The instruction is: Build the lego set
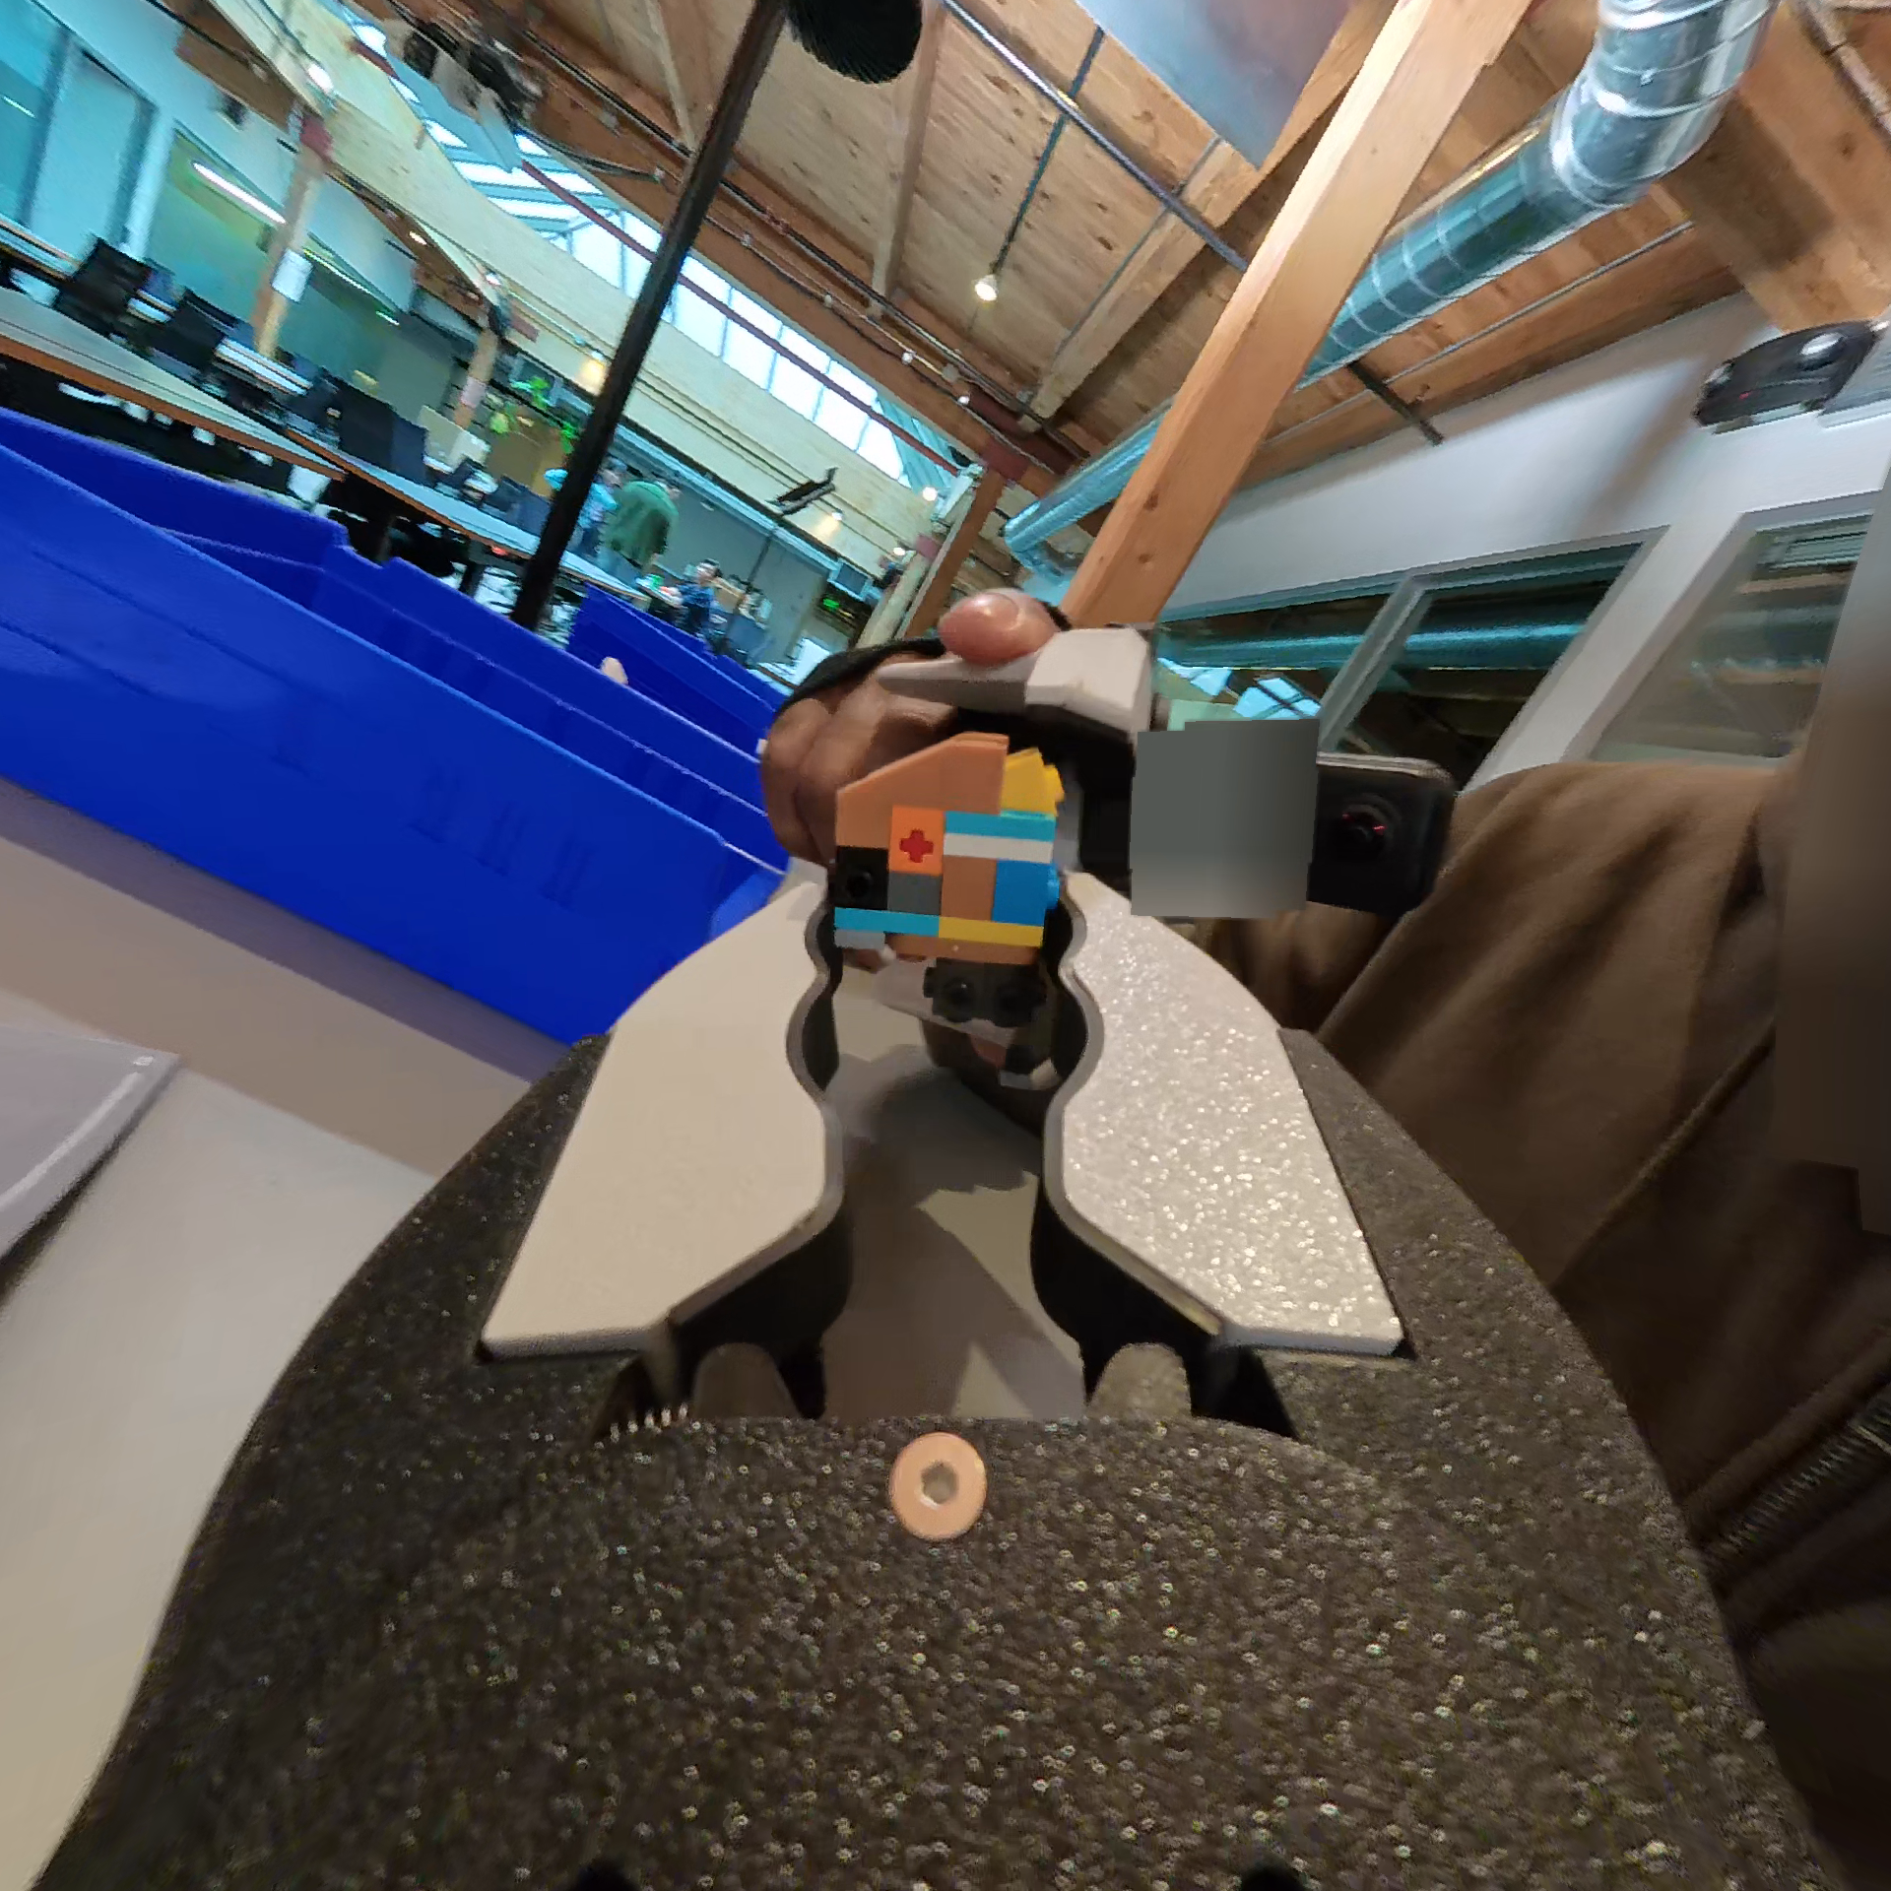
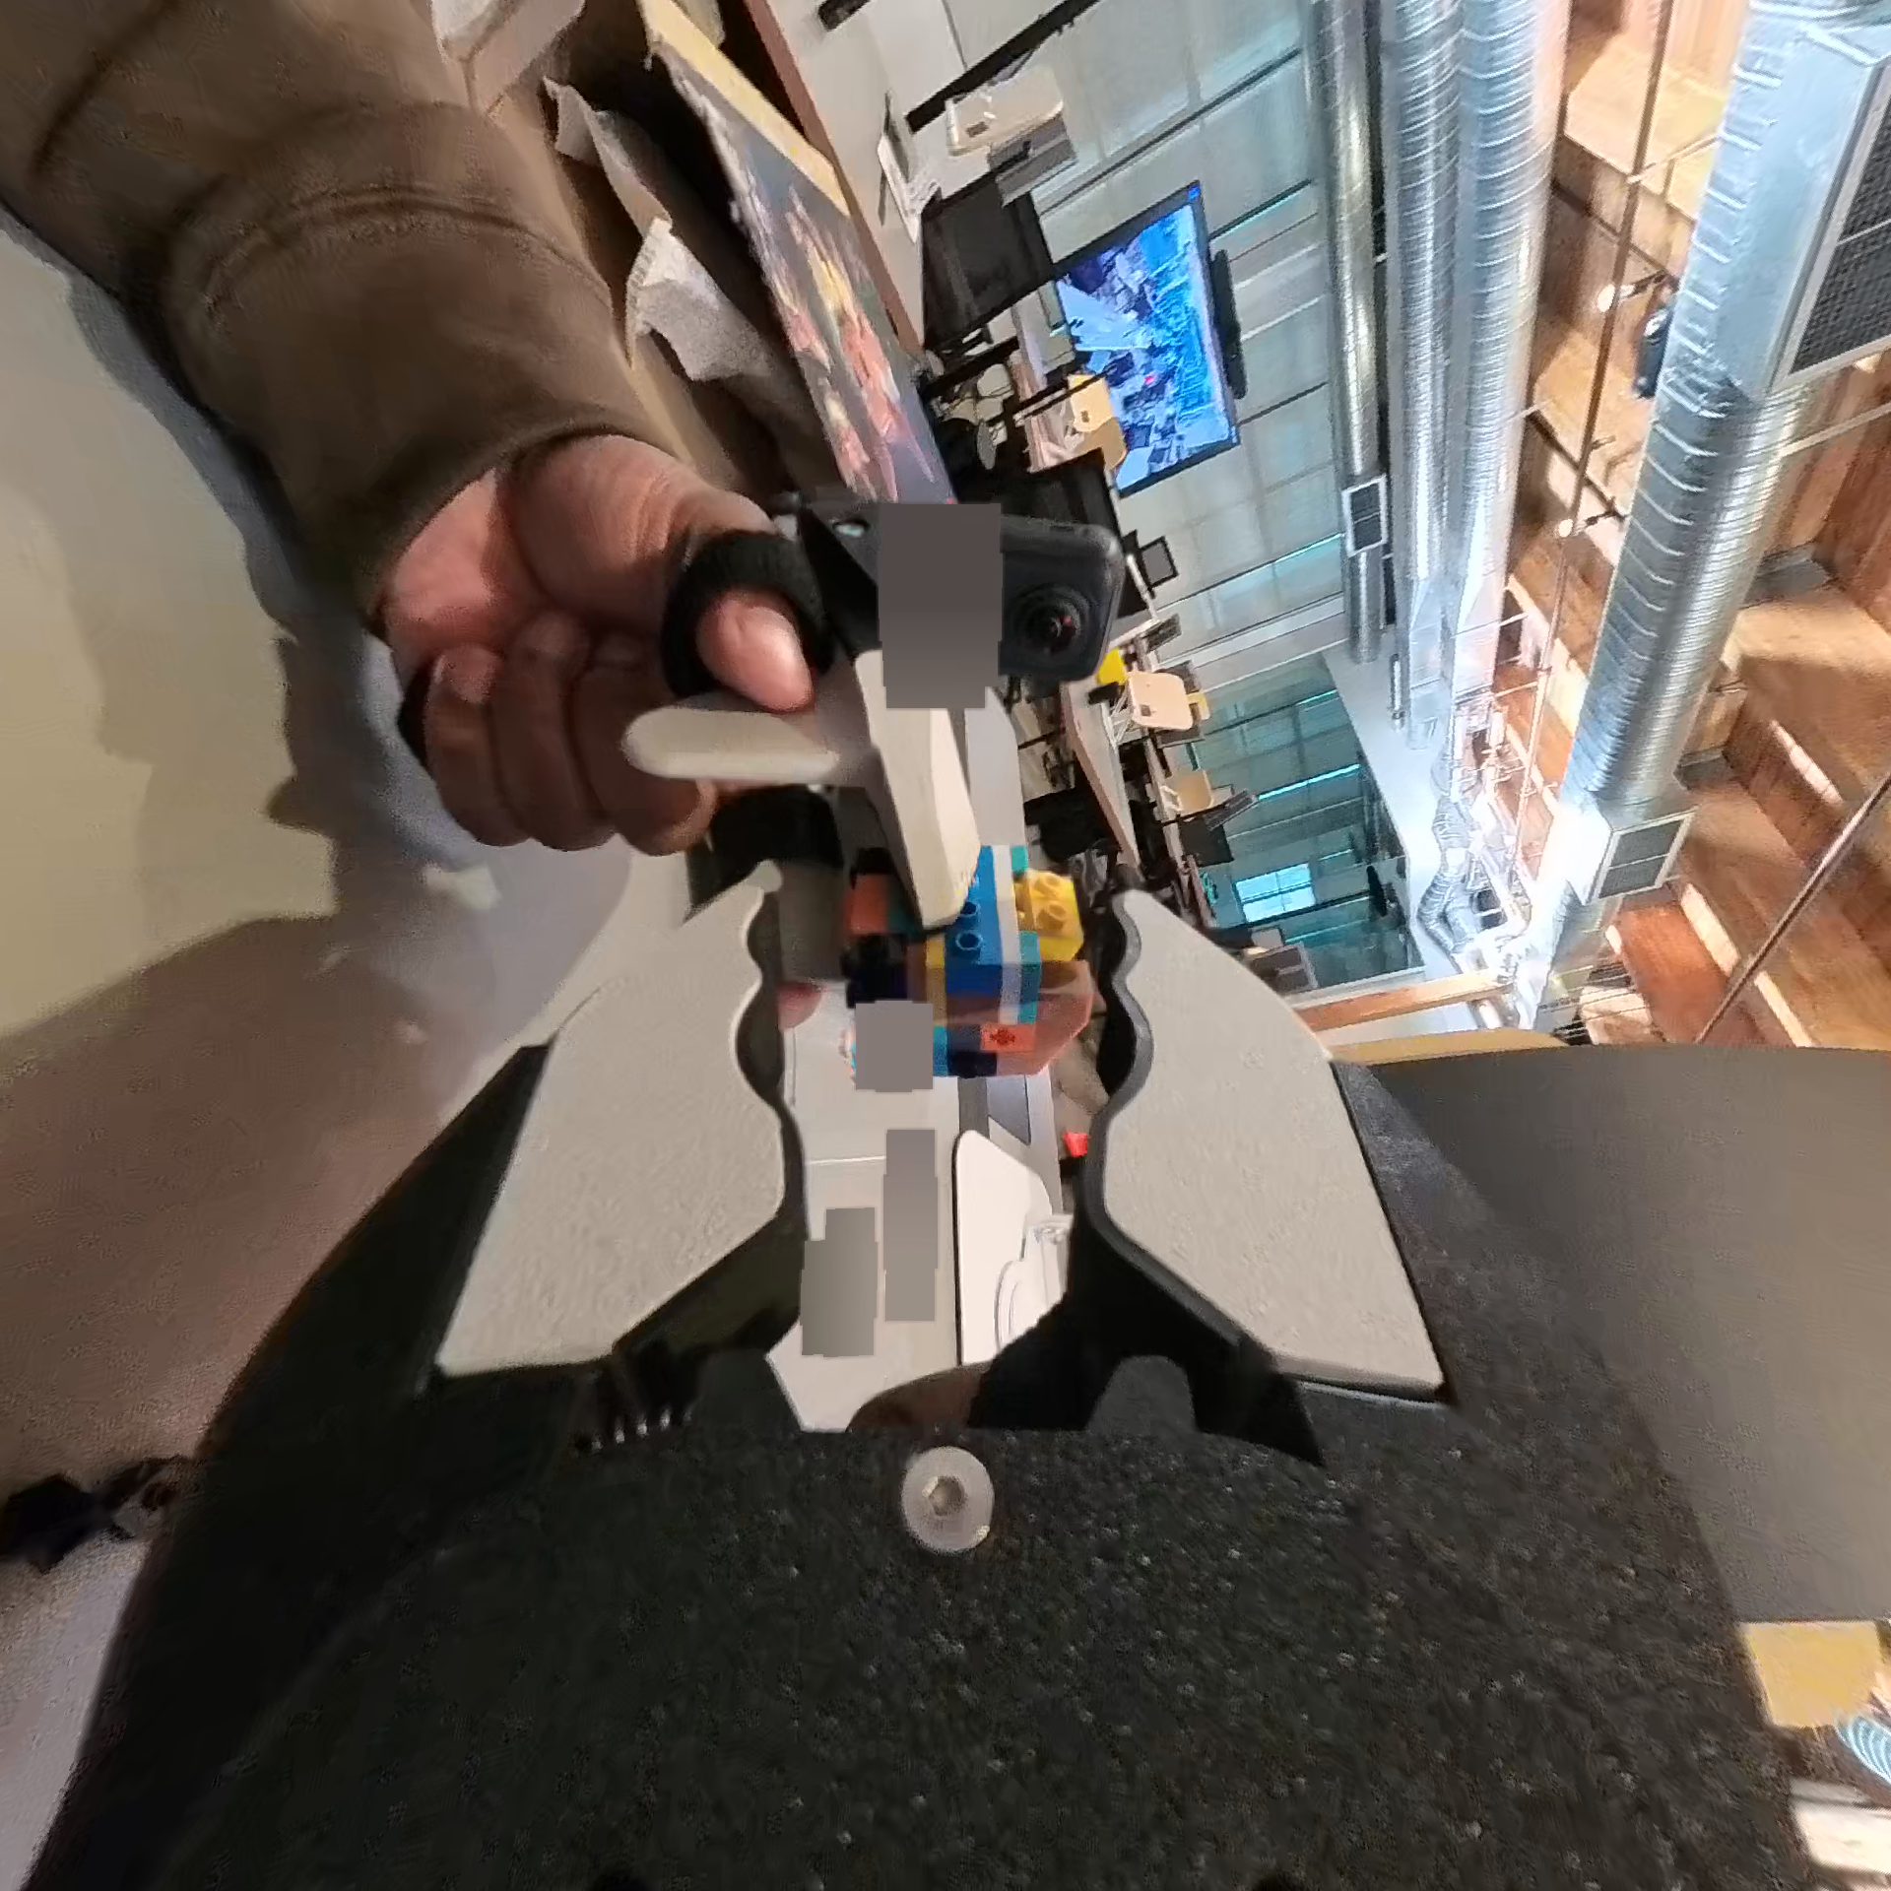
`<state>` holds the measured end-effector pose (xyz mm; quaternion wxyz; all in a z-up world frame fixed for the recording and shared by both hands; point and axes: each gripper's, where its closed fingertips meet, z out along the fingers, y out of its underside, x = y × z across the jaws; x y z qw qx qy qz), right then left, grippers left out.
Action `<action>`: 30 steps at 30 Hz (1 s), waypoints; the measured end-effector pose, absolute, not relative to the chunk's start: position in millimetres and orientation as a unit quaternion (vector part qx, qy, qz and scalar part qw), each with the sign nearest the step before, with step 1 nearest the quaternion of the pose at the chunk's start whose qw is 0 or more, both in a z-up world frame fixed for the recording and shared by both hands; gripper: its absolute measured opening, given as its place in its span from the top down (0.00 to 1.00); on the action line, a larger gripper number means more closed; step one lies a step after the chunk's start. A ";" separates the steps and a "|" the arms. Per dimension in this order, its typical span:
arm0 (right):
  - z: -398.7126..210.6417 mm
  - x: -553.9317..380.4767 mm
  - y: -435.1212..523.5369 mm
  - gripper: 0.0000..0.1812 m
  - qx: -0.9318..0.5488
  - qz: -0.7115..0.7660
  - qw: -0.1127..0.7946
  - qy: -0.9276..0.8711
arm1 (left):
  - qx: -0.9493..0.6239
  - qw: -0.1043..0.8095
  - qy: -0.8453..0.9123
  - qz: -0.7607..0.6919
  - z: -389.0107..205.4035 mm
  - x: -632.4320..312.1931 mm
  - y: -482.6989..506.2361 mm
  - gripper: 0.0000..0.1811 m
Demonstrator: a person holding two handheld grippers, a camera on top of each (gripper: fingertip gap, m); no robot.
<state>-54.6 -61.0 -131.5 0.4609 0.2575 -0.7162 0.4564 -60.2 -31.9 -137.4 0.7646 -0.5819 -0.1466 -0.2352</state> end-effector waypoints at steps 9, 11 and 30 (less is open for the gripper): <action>-106.4 -62.4 -48.5 0.79 0.136 0.500 0.366 -0.773 | -0.643 0.750 -0.145 -0.048 -146.4 -76.0 -29.9 0.79; -103.1 -66.8 -44.5 0.84 0.103 0.504 0.345 -0.785 | -0.649 0.746 -0.145 -0.039 -149.0 -75.5 -27.7 0.79; -132.6 -71.1 -44.2 1.00 0.076 0.451 0.294 -0.839 | -0.664 0.729 -0.159 -0.054 -161.0 -78.2 -24.0 0.79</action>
